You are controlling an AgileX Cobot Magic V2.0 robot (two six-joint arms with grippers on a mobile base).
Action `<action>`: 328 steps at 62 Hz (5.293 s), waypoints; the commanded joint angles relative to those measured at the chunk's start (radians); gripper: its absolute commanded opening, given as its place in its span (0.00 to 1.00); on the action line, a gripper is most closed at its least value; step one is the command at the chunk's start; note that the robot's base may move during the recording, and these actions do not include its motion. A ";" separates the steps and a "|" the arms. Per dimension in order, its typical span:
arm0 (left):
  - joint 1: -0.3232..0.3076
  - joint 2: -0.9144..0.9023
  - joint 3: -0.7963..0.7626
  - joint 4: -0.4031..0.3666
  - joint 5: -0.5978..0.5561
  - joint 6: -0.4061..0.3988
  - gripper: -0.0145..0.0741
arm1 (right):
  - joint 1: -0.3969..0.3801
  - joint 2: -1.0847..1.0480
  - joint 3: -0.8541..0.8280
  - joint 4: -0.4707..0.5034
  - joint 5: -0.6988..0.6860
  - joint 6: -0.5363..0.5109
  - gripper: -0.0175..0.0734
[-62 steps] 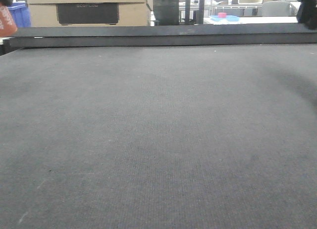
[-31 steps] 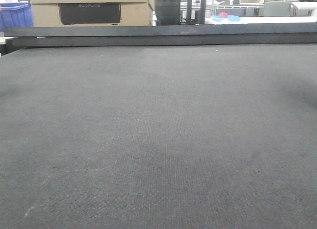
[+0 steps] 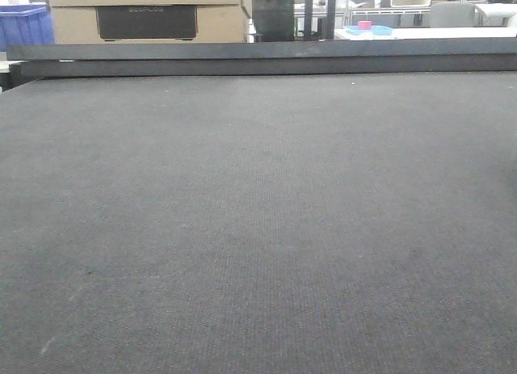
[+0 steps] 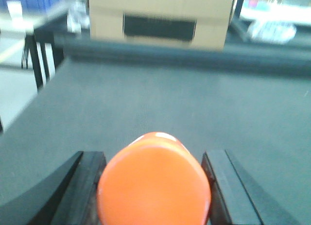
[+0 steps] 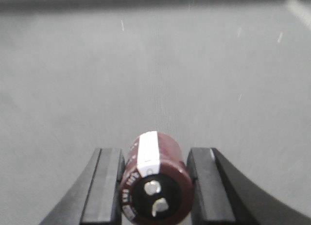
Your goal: Place cylindrical capacitor in blue bin on shelf
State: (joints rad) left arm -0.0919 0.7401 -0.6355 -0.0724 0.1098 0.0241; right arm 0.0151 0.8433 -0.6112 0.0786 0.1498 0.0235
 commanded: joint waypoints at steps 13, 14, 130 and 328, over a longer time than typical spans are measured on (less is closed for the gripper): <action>-0.007 -0.268 0.010 0.003 0.040 0.000 0.04 | -0.003 -0.258 0.005 -0.002 0.089 -0.007 0.01; -0.007 -0.278 0.010 0.003 0.038 0.000 0.04 | -0.003 -0.272 0.005 -0.002 0.089 -0.007 0.01; -0.007 -0.428 0.010 0.003 0.030 0.000 0.04 | -0.003 -0.396 0.005 -0.002 0.075 -0.007 0.01; -0.005 -0.428 0.010 0.003 0.030 0.000 0.04 | -0.003 -0.396 0.005 -0.002 0.075 -0.007 0.01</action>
State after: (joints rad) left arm -0.0919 0.3152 -0.6240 -0.0709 0.1583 0.0241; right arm 0.0151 0.4525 -0.6073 0.0786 0.2482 0.0235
